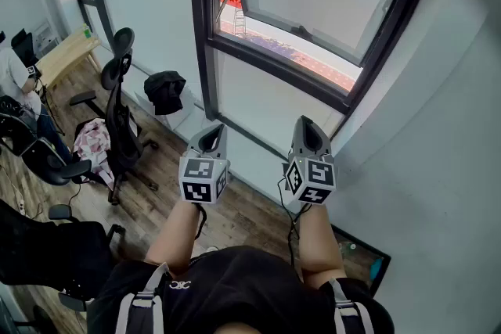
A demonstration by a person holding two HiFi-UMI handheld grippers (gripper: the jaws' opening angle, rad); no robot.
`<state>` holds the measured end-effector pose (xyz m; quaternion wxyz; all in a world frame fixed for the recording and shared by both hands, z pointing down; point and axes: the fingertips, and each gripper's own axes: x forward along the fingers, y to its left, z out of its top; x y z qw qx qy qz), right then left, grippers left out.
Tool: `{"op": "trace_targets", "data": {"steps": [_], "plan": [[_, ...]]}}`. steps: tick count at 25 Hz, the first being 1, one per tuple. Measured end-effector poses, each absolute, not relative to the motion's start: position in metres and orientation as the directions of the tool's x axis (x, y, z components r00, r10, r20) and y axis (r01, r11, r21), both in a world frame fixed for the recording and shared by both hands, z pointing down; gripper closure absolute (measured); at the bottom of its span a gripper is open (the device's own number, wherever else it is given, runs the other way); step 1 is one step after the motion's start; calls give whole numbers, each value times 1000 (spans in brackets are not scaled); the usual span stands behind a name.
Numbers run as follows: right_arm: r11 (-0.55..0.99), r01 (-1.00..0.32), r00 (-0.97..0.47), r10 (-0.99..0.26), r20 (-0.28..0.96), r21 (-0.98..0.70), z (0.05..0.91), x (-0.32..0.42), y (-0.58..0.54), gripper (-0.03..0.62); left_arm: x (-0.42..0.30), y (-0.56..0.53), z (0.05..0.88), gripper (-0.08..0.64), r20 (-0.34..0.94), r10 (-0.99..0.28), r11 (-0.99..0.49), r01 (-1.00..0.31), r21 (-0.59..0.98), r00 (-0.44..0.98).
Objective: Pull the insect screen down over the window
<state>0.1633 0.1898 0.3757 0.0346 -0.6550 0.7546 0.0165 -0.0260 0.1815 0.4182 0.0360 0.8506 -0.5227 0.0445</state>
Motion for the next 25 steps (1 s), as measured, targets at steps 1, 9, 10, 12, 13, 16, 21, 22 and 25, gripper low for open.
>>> {"op": "trace_targets", "data": {"steps": [1, 9, 10, 12, 13, 16, 21, 22, 25], "plan": [[142, -990, -141, -988, -71, -22, 377, 163, 192, 591, -26, 183, 419, 548, 114, -887, -450, -893, 16, 448], [151, -988, -149, -987, -61, -27, 383, 158, 207, 591, -34, 191, 420, 548, 121, -894, -434, -901, 17, 432], [150, -988, -148, -987, -62, -40, 384, 157, 208, 591, -35, 192, 421, 548, 121, -894, -433, -901, 20, 432], [149, -987, -144, -987, -66, -68, 385, 154, 211, 589, -40, 194, 422, 548, 123, -893, -432, -901, 26, 432], [147, -986, -142, -988, -66, -78, 386, 154, 211, 589, -42, 194, 422, 548, 123, -894, -432, -902, 27, 432], [137, -986, -132, -990, -57, -91, 390, 149, 210, 589, -51, 192, 422, 548, 121, -894, -432, -902, 20, 431], [117, -989, -112, -992, -56, -92, 395, 130, 204, 590, -72, 184, 420, 548, 116, -893, -439, -898, -8, 435], [115, -989, -110, -992, -56, -91, 395, 125, 202, 589, -77, 182, 419, 548, 114, -892, -442, -897, -12, 438], [103, -991, -98, -993, -60, -86, 398, 106, 200, 589, -95, 176, 421, 548, 107, -886, -455, -890, -8, 452]]}}
